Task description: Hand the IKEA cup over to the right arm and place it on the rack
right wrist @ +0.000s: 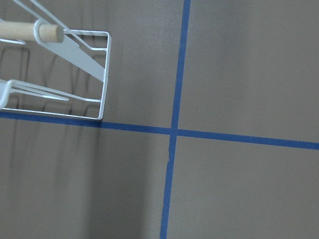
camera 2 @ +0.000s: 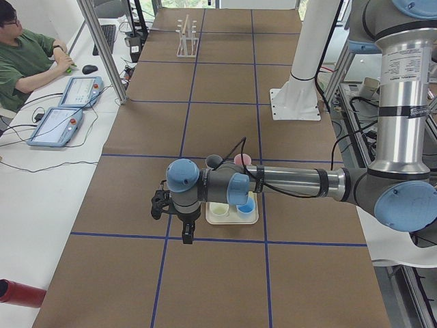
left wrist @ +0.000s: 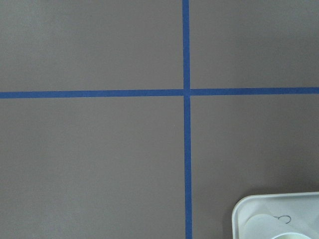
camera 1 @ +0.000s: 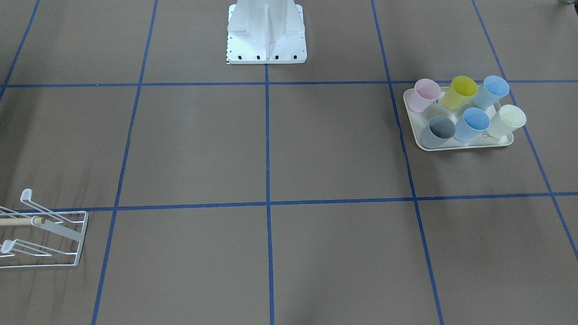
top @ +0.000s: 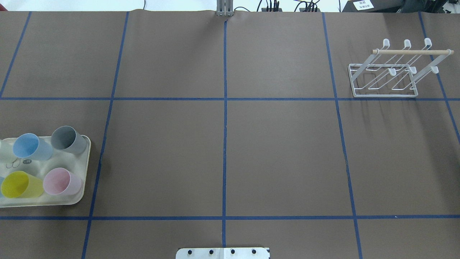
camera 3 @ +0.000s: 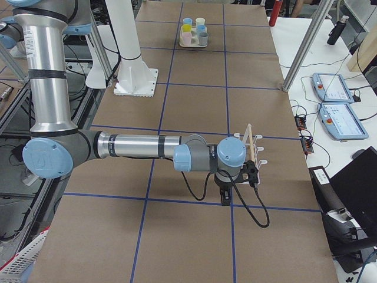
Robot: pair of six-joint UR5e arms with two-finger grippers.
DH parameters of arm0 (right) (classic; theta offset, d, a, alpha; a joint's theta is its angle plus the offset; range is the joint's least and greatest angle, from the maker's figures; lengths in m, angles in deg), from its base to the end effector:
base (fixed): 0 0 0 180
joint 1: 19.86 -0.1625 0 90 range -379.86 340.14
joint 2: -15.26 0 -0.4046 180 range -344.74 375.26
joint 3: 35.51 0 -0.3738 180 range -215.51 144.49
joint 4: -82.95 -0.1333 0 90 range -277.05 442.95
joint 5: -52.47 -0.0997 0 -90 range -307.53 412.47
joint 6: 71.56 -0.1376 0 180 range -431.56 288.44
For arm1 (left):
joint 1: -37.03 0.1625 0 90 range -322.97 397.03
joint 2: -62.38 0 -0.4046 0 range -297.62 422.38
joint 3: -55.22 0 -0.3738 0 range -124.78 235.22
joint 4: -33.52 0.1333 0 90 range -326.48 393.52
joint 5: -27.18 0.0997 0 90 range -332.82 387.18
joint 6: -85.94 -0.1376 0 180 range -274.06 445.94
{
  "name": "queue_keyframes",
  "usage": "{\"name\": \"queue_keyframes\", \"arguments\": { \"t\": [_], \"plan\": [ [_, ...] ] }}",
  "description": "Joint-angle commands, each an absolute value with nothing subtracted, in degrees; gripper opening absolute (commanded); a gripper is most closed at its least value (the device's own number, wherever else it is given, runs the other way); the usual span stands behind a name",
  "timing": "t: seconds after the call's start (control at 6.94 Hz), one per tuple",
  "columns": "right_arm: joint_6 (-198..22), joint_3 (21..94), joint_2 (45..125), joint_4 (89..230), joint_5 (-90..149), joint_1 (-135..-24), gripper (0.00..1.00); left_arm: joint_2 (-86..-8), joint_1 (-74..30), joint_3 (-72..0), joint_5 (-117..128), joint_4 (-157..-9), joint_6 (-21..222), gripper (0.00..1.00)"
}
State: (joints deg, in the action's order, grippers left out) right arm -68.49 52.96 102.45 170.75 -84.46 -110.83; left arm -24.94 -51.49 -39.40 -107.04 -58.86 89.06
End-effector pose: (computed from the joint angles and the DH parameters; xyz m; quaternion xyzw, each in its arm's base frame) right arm 0.0412 -0.4981 0.6460 0.0419 -0.3968 -0.0289 0.9165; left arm -0.0254 -0.4623 0.6448 0.0198 0.3772 0.0009 0.9259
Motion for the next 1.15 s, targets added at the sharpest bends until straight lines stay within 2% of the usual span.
{"name": "queue_keyframes", "arguments": {
  "t": [0.0, 0.29, 0.58, 1.01],
  "plan": [
    [-68.57, 53.0, 102.45, 170.76, -84.47, -110.83, 1.0, -24.98, -51.47, -39.61, -107.03, -58.94, 89.1, 1.0],
    [-68.57, 53.26, 102.01, 170.58, -84.47, -110.83, 1.0, -26.03, -51.56, -39.79, -106.94, -58.68, 89.19, 1.0],
    [-69.01, 57.11, 101.83, 170.75, -84.38, -110.83, 1.0, -26.91, -50.78, -45.47, -107.03, -59.2, 90.07, 1.0],
    [-74.02, 59.77, 101.92, 170.67, -84.82, -109.95, 1.0, -24.21, -49.98, -46.83, -115.84, -58.77, 98.68, 1.0]
  ]
}}
